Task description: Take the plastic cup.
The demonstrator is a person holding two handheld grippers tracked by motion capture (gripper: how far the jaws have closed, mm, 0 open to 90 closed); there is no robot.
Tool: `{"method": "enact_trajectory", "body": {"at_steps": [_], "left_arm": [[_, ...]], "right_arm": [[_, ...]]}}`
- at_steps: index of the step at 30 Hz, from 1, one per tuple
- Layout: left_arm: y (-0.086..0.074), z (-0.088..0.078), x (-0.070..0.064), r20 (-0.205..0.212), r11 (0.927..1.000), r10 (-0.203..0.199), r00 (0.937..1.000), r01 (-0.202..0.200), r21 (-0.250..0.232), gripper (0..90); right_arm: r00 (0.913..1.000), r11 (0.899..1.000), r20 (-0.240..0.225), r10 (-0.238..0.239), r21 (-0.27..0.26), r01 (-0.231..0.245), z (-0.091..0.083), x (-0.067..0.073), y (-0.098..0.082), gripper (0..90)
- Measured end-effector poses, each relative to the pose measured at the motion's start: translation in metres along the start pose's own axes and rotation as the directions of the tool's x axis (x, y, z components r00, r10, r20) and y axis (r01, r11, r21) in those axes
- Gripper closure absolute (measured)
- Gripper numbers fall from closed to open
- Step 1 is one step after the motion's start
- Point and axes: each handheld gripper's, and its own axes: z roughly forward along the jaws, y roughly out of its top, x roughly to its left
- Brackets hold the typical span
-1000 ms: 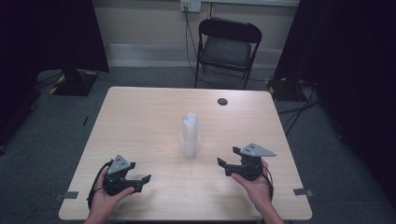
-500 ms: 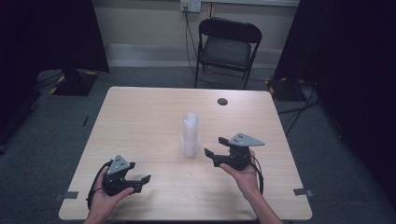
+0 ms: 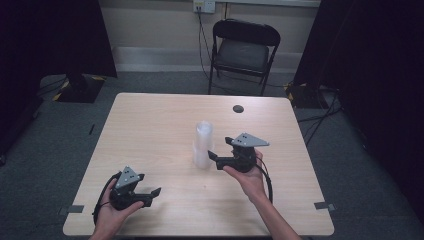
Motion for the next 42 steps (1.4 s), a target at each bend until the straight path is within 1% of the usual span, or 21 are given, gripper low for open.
{"method": "enact_trajectory", "body": {"at_steps": [2, 4, 7, 9, 10, 11, 13, 17, 18, 19, 20, 21, 22, 24, 26, 28, 29, 32, 34, 40, 42], "left_arm": [[0.000, 0.000, 0.000, -0.003, 1.0000, 0.006, 1.0000, -0.006, 0.003, 19.3], [0.000, 0.000, 0.000, 0.011, 0.9999, -0.012, 0.9999, 0.012, 0.000, 19.3], [0.000, 0.001, -0.002, 0.013, 1.0000, -0.002, 0.9999, 0.002, 0.002, 19.3], [0.000, 0.001, -0.001, 0.012, 0.9999, 0.009, 0.9999, -0.009, 0.009, 19.3], [0.000, 0.002, -0.001, 0.013, 1.0000, 0.001, 0.9999, -0.001, 0.008, 19.3], [0.000, 0.002, 0.000, 0.009, 1.0000, -0.001, 1.0000, 0.001, 0.009, 19.3], [-0.001, 0.001, 0.001, 0.007, 0.9999, -0.010, 0.9999, 0.010, 0.005, 19.4], [-0.001, 0.001, 0.001, 0.007, 0.9999, -0.009, 0.9999, 0.009, 0.005, 19.4], [-0.001, 0.001, 0.001, 0.007, 0.9999, -0.009, 0.9999, 0.009, 0.005, 19.4], [-0.001, 0.001, 0.001, 0.007, 0.9999, -0.009, 0.9999, 0.009, 0.005, 19.4], [-0.001, 0.001, 0.001, 0.005, 0.9999, -0.008, 1.0000, 0.008, 0.006, 19.4], [-0.001, 0.001, 0.001, 0.006, 1.0000, -0.008, 0.9999, 0.008, 0.006, 19.4], [-0.001, 0.001, 0.001, 0.006, 1.0000, -0.008, 0.9999, 0.008, 0.006, 19.4], [-0.001, 0.000, 0.002, 0.008, 0.9999, -0.011, 0.9999, 0.011, 0.004, 19.4], [-0.001, 0.000, 0.002, 0.006, 0.9999, -0.013, 0.9999, 0.012, 0.003, 19.4], [-0.001, 0.000, 0.003, 0.003, 0.9999, -0.015, 0.9999, 0.015, 0.002, 19.4], [-0.001, -0.001, 0.003, 0.003, 0.9999, -0.016, 0.9999, 0.016, 0.002, 19.4], [-0.001, 0.000, 0.003, 0.004, 0.9998, -0.018, 0.9998, 0.018, 0.002, 19.4], [-0.002, 0.000, 0.003, 0.017, 0.9996, -0.028, 0.9995, 0.028, 0.003, 19.4], [-0.002, 0.000, 0.003, 0.012, 0.9996, -0.028, 0.9995, 0.028, 0.003, 19.4], [-0.002, 0.000, 0.003, 0.014, 0.9994, -0.036, 0.9993, 0.036, 0.002, 19.4]], "right_arm": [[1.0000, 1.000, -0.002, -0.003, 0.000, 0.003, 0.001, 0.000, 0.001, 17.8], [1.0000, 1.000, -0.001, -0.006, -0.004, 0.006, 0.005, 0.001, 0.003, 16.1], [0.9999, 1.000, -0.009, -0.009, -0.003, 0.009, 0.010, 0.000, 0.006, 15.7], [0.9999, 1.000, -0.015, -0.004, -0.011, 0.004, 0.014, 0.000, 0.008, 13.8], [1.0000, 1.000, -0.007, -0.003, -0.015, 0.003, 0.016, 0.001, 0.009, 13.5], [1.0000, 1.000, -0.005, 0.000, -0.025, 0.000, 0.019, 0.001, 0.010, 13.6], [0.9999, 0.999, 0.005, -0.014, -0.030, 0.014, 0.026, 0.003, 0.012, 13.6], [0.9999, 1.000, -0.007, -0.016, -0.023, 0.016, 0.035, 0.004, 0.015, 14.1], [0.9999, 1.000, -0.007, -0.016, -0.023, 0.016, 0.035, 0.004, 0.015, 14.1], [0.9998, 1.000, -0.016, -0.008, -0.020, 0.008, 0.040, 0.004, 0.017, 14.2], [0.9998, 1.000, -0.016, -0.008, -0.020, 0.008, 0.040, 0.004, 0.017, 14.2], [0.9995, 1.000, -0.031, 0.007, -0.029, -0.007, 0.043, 0.006, 0.019, 15.2], [0.9995, 1.000, -0.031, 0.007, -0.029, -0.007, 0.043, 0.006, 0.019, 15.2], [0.9996, 1.000, -0.025, -0.009, -0.029, 0.009, 0.046, 0.009, 0.021, 16.9], [0.9997, 1.000, -0.011, -0.024, -0.014, 0.023, 0.053, 0.009, 0.020, 19.5], [0.9997, 1.000, -0.010, -0.020, -0.006, 0.020, 0.054, 0.009, 0.019, 20.0], [0.9998, 1.000, -0.009, -0.020, 0.002, 0.020, 0.058, 0.007, 0.017, 21.9], [0.9999, 1.000, -0.008, -0.014, 0.003, 0.014, 0.061, 0.005, 0.016, 23.1], [0.9999, 1.000, -0.010, -0.011, 0.002, 0.011, 0.063, 0.004, 0.014, 23.7], [0.9999, 1.000, -0.011, -0.002, 0.012, 0.002, 0.068, 0.001, 0.011, 24.9], [0.9999, 1.000, -0.004, -0.011, 0.020, 0.011, 0.070, 0.002, 0.010, 25.5]]}}
